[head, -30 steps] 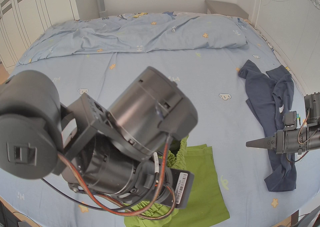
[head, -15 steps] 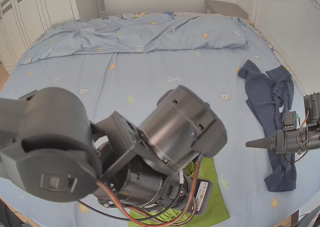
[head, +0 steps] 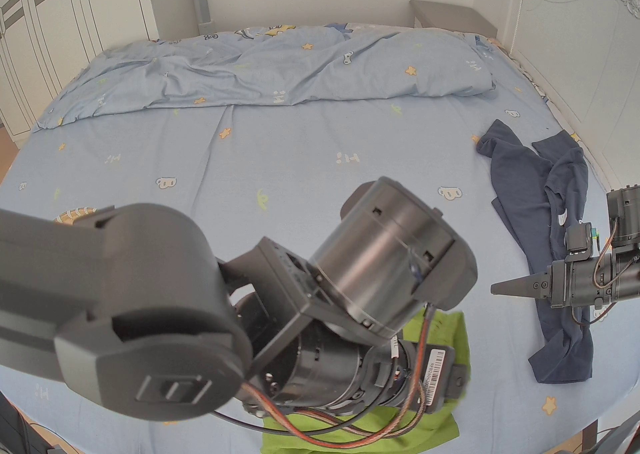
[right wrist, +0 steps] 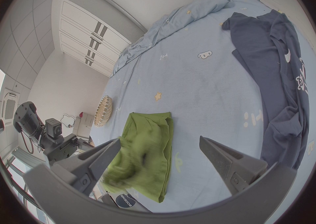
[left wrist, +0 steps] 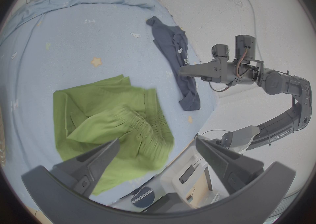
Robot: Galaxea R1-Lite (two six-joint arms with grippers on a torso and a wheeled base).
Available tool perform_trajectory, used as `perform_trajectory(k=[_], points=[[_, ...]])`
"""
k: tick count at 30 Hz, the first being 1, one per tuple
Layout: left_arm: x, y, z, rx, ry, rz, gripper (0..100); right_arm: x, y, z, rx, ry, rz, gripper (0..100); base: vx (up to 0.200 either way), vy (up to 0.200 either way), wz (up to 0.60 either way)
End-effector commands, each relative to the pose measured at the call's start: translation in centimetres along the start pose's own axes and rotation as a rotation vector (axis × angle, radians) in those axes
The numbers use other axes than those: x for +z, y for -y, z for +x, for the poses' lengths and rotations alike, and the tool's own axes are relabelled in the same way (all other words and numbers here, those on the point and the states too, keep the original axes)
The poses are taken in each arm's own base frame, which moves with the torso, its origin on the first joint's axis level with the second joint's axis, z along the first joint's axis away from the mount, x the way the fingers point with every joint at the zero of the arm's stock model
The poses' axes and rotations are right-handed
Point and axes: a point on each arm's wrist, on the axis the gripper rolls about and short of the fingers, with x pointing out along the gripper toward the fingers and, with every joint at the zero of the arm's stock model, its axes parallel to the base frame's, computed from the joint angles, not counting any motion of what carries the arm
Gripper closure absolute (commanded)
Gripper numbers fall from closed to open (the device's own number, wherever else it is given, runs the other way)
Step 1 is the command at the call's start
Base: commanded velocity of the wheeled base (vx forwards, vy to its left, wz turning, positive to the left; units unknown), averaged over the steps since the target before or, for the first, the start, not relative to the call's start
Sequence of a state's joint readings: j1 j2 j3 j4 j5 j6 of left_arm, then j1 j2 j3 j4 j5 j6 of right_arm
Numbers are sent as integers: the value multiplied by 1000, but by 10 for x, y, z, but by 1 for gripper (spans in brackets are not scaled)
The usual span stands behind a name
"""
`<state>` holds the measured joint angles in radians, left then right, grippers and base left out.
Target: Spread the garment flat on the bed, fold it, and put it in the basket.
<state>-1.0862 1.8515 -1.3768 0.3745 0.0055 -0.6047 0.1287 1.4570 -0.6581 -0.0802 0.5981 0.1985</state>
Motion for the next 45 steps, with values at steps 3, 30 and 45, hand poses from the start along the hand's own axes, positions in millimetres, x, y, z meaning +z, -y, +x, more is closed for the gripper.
perform_trajectory(k=[3, 30, 45], points=[[-14, -3, 18, -47, 45, 14, 0, 0, 1, 2, -1, -6, 3, 0, 0, 0, 0], [5, -196, -86, -206, 200, -503, 0, -28, -30, 78, 180, -216, -275, 0, 0, 0, 0], [6, -196, -89, -213, 226, -489, 0, -43, -24, 107, 183, -170, -324, 0, 0, 0, 0]])
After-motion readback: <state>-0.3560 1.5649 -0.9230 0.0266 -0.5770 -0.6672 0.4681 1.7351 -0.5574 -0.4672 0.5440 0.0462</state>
